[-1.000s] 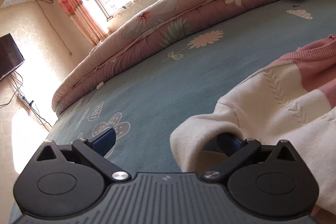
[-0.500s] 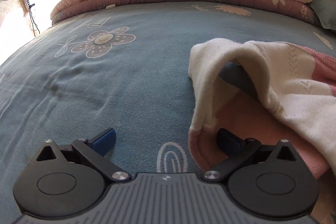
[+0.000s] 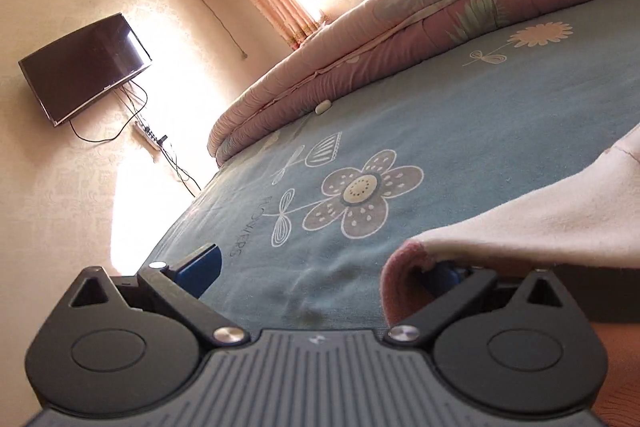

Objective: Fold clothes

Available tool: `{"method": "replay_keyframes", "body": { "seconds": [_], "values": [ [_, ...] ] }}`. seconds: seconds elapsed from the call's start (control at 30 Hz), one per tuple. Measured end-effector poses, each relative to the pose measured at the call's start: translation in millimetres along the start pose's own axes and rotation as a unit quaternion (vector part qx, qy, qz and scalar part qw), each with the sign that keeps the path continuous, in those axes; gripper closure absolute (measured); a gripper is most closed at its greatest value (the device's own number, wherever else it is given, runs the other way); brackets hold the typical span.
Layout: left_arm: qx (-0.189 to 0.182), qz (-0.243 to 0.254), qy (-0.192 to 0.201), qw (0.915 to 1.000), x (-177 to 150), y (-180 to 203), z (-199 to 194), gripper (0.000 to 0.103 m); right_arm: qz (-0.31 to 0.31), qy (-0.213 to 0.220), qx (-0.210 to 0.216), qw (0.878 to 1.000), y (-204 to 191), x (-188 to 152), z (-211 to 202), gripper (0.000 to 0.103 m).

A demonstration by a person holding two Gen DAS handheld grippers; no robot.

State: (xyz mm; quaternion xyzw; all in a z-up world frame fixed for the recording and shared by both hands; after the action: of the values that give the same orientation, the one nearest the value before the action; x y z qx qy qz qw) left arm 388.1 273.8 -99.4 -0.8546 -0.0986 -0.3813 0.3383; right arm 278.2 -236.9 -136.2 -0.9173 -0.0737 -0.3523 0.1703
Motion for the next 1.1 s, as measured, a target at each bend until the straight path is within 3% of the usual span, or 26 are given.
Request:
{"method": "replay_keyframes", "body": {
  "seconds": [0.2,0.4,0.6,0.73,0.8,0.9,0.93,1.1],
  "values": [
    [-0.041,-0.025,-0.037,0.9982,-18.3,10.6,8.4,0.001,-0.012,-0.005,0.017,1.000,-14.7,-2.1,1.4,0.000],
    [-0.081,-0.050,-0.074,0.9927,-36.1,21.4,15.9,0.001,-0.016,-0.002,0.008,1.000,-13.1,1.3,-3.4,0.000],
    [0.008,-0.004,-0.069,0.9976,-30.3,-24.9,33.1,0.000,-0.005,-0.005,-0.003,1.000,-4.3,-1.3,-2.1,0.000],
    [0.091,0.064,-0.012,0.9937,0.1,-45.8,27.5,0.000,-0.006,-0.006,-0.003,1.000,-5.9,-1.4,-1.4,0.000],
    [0.138,0.109,0.037,0.9838,17.2,-45.0,16.0,0.000,-0.010,-0.006,-0.004,1.000,-7.4,-1.7,-1.2,0.000],
    [0.167,0.154,0.087,0.9699,26.9,-34.9,1.6,0.000,-0.013,-0.009,-0.003,1.000,-9.6,-4.0,-0.3,0.000],
    [0.165,0.160,0.087,0.9694,26.4,-32.6,1.1,0.000,-0.011,-0.011,0.000,1.000,-10.4,-5.1,0.2,0.000],
    [0.159,0.170,0.037,0.9718,6.8,-49.7,23.5,0.000,-0.020,-0.013,0.001,1.000,-13.9,-7.0,-3.3,0.000]
  ]
}}
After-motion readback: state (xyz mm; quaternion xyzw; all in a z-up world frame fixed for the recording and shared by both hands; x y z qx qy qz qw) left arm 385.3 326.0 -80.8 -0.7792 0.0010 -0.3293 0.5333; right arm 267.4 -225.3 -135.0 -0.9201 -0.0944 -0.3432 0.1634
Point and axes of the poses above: each gripper's, at about its wrist camera, not at the fingertips, and z roughly the way its jaws point, y to its right, x to its top, the point moved 8 cm from there along z, roughly the way its jaws point, and after that the axes turned 3 degrees about x, right-handed, at the moved point
